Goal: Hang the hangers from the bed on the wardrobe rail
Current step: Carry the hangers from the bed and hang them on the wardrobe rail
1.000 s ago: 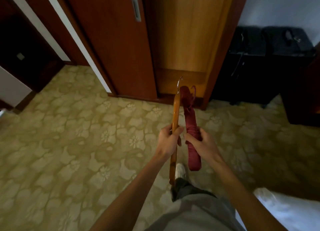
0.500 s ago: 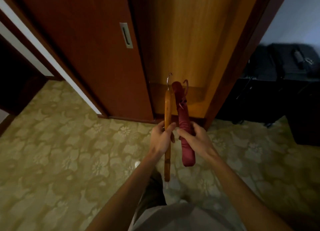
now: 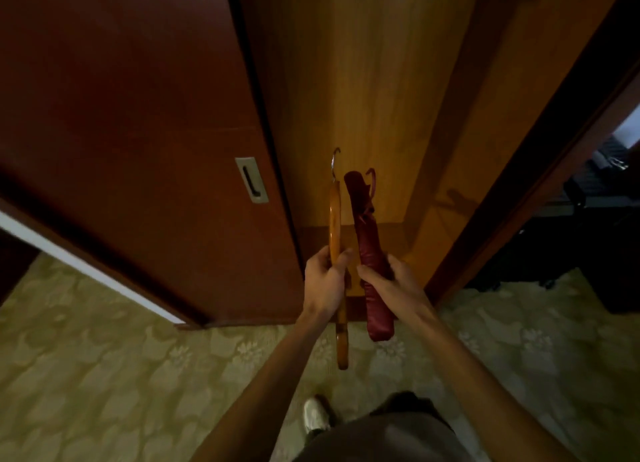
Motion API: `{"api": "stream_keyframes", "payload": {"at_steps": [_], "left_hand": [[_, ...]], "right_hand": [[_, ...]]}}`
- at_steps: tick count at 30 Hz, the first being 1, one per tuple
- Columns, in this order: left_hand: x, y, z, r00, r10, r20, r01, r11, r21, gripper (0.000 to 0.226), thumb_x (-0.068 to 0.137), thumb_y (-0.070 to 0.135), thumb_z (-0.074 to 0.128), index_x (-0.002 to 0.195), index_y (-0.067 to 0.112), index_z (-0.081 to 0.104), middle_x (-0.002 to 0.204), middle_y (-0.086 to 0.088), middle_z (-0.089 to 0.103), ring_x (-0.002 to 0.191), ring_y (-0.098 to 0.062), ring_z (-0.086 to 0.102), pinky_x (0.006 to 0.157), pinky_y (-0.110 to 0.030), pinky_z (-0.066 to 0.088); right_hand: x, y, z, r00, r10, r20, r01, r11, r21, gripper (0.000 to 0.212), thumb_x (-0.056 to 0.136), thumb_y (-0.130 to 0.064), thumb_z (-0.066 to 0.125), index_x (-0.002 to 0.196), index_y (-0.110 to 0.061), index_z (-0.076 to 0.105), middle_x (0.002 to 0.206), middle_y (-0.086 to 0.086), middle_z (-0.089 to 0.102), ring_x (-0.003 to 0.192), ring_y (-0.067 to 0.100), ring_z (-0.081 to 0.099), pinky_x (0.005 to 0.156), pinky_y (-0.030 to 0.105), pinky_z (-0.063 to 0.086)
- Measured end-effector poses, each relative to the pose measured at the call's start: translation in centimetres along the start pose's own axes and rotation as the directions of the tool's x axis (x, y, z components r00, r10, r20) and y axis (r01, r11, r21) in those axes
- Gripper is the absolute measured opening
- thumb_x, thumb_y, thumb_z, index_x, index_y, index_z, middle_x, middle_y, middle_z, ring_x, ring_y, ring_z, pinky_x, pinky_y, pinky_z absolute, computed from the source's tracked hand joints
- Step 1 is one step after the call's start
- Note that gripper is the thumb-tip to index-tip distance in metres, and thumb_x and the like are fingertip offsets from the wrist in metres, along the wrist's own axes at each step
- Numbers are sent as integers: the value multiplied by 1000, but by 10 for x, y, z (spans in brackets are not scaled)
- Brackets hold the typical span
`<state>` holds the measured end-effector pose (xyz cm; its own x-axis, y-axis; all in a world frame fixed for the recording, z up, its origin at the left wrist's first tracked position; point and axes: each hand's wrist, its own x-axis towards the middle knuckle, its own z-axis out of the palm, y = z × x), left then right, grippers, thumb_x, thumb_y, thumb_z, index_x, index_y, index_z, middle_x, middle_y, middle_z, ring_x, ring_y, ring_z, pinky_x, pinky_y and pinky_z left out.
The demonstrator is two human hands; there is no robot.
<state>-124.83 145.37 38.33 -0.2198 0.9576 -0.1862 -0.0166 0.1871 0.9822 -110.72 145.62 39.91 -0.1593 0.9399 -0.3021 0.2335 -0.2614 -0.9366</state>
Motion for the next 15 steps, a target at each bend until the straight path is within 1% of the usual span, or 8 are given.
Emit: {"api": "stream_keyframes", "payload": {"at_steps": [3, 5, 7, 9, 10, 12, 14, 15], "left_hand": [[48, 21, -6, 1000, 10, 16, -10, 1000, 11, 57, 85, 48, 64, 99, -7, 63, 84, -34, 62, 69, -41, 61, 70, -62, 52], [75, 31, -5, 1000, 11, 20, -11, 1000, -7, 54, 85, 48, 63, 99, -4, 66, 90, -37, 63, 77, -48, 65, 76, -64, 52], [104, 43, -1, 1000, 0, 22, 1, 999, -46, 48, 84, 48, 63, 98, 2, 72, 95, -38, 64, 87, -55, 63, 79, -66, 52], [131, 57, 7, 1000, 14, 1, -14, 998, -64, 49, 85, 46, 63, 98, -1, 70, 96, -39, 62, 89, -57, 62, 80, -66, 52], [142, 63, 10, 1000, 16, 14, -15, 998, -62, 48, 87, 43, 62, 100, -3, 68, 97, -38, 62, 90, -56, 63, 81, -65, 53], [165, 81, 16, 1000, 27, 10, -26, 997, -75, 40, 95, 35, 60, 102, -3, 67, 97, -33, 65, 89, -48, 67, 83, -56, 57], [187, 100, 22, 999, 34, 0, -34, 996, -82, 36, 98, 32, 58, 104, -3, 66, 90, -31, 63, 79, -39, 64, 76, -48, 54], [196, 110, 25, 999, 42, -3, -42, 996, -74, 36, 99, 32, 57, 105, -2, 66, 88, -32, 62, 77, -36, 62, 73, -46, 53]], "right_hand": [[42, -24, 5, 1000, -13, -22, 13, 1000, 4, 27, 91, -40, 70, 112, -27, 62, 93, -5, 71, 83, 8, 70, 67, 22, 50], [68, -38, 3, 999, -24, -26, 24, 1000, -9, 28, 90, -42, 70, 113, -28, 63, 93, -9, 71, 83, 5, 69, 67, 19, 49], [95, -55, -3, 999, -40, -33, 39, 999, -13, 26, 90, -41, 70, 113, -29, 63, 94, -12, 71, 85, 2, 69, 67, 17, 48], [124, -73, -12, 998, -67, -23, 66, 998, -22, 26, 91, -39, 70, 113, -28, 63, 95, -12, 71, 83, -1, 68, 66, 14, 48], [135, -81, -17, 997, -74, -19, 73, 997, -33, 27, 91, -39, 70, 113, -27, 62, 95, -12, 70, 83, -1, 67, 65, 14, 48], [160, -106, -29, 996, -91, -7, 91, 994, -56, 27, 90, -41, 70, 111, -27, 63, 96, -9, 71, 84, 3, 69, 67, 16, 49], [183, -130, -42, 994, -107, 20, 108, 992, -65, 26, 89, -42, 70, 109, -27, 64, 95, -6, 73, 83, 6, 71, 69, 21, 52], [191, -141, -47, 993, -116, 30, 118, 990, -75, 26, 89, -43, 70, 108, -27, 65, 94, -5, 73, 81, 7, 71, 69, 22, 53]]}}
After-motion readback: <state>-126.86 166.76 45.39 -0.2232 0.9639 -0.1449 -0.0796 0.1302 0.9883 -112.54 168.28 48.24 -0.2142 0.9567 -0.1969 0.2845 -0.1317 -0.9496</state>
